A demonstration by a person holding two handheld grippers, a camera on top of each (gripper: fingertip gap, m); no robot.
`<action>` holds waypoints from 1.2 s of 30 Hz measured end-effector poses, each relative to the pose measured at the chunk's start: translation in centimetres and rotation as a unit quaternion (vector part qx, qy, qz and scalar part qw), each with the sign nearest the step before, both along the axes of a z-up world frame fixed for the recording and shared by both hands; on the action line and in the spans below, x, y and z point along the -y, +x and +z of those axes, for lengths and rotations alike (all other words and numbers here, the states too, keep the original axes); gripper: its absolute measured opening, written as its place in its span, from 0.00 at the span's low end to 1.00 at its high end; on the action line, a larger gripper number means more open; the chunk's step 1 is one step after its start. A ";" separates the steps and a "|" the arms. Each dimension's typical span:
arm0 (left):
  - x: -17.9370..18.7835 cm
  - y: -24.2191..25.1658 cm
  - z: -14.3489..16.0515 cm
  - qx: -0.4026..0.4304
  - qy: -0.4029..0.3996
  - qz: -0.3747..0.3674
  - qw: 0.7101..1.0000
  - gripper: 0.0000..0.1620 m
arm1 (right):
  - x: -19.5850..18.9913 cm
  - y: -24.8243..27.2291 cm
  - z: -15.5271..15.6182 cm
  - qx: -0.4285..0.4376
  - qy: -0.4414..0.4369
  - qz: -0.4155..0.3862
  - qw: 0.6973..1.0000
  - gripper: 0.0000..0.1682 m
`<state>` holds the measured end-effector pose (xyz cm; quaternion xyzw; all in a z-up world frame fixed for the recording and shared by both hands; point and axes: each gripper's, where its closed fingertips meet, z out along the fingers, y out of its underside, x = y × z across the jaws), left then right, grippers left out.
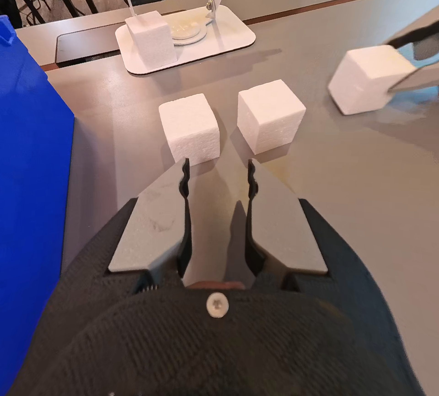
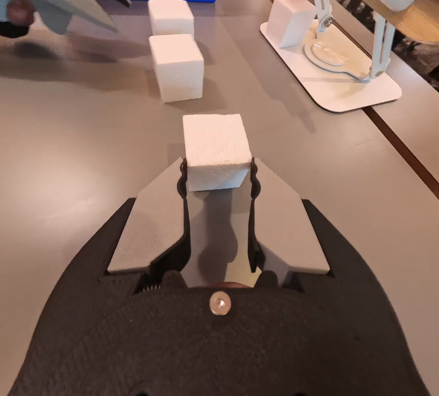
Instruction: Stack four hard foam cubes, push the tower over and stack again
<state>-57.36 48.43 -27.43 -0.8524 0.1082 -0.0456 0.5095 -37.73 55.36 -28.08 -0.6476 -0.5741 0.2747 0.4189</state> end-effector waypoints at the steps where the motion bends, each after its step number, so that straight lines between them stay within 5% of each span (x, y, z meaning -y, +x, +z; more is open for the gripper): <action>1: 0.0 0.0 0.0 0.002 0.000 -0.001 1.000 0.29 | 0.7 0.5 0.2 -0.005 -0.003 0.012 1.000 0.30; 7: 0.0 0.0 -0.2 0.000 0.000 -0.001 1.000 0.29 | 3.7 1.5 0.7 -0.010 -0.021 0.071 0.997 0.30; 36: 0.0 -0.1 0.0 0.001 0.002 -0.002 1.000 0.29 | 8.2 2.0 -0.7 0.048 -0.005 0.094 0.994 0.30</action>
